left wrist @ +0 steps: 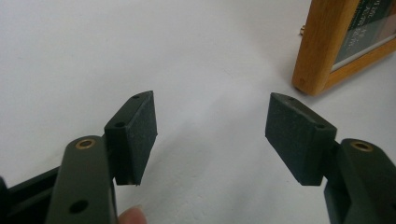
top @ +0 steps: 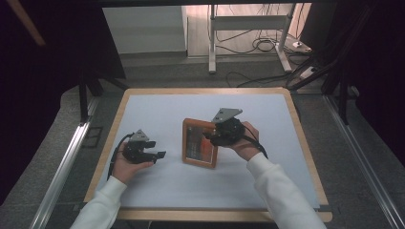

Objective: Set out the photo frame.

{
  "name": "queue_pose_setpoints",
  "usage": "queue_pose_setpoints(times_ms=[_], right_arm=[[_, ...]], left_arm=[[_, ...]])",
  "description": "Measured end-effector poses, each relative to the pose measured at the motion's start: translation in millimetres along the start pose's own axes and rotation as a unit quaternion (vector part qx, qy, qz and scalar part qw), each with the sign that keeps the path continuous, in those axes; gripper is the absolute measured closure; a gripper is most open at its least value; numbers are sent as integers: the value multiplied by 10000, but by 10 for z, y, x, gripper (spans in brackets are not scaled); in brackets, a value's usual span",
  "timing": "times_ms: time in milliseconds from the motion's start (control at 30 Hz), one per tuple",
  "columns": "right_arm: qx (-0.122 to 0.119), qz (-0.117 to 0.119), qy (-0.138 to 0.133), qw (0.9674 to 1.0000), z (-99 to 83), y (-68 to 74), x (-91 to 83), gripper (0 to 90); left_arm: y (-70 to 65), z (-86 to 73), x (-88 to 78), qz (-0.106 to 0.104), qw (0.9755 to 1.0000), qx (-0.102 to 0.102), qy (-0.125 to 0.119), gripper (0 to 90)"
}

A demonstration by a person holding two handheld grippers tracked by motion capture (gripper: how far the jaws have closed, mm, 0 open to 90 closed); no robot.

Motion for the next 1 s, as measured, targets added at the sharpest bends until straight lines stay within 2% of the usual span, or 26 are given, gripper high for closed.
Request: queue_pose_setpoints(times_ms=[300,433,567,700,867,1000], right_arm=[[272,-19,-43,9996,-27,-41,32,392],[321,-40,-49,9995,-33,-43,34,364],[410,-155,-78,9990,-53,-65,22,300],[615,-160,-126,9979,-86,-82,-4,276],[758,-158,-154,9969,-148,-60,-57,239],[922,-102,-137,9956,-262,-31,-99,222]], left_arm=[[13,0,0,6,10000,-10,-23,333],[14,-1,0,9,10000,-7,-24,333],[12,0,-1,8,10000,-10,-26,332],[14,-1,-1,11,10000,-6,-25,332],[8,-1,-6,9,10000,-55,-28,332],[6,4,-5,2,10000,-2,-28,332]])
Point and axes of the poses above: each handheld gripper's, and its own axes: x roughly forward along the jaws, z roughly out of its top, y roughly to its left, the point moved 9 cm from there along x, roughly forward along the jaws, and after that the axes turned 1 degree about x, right-handed, at the moved point
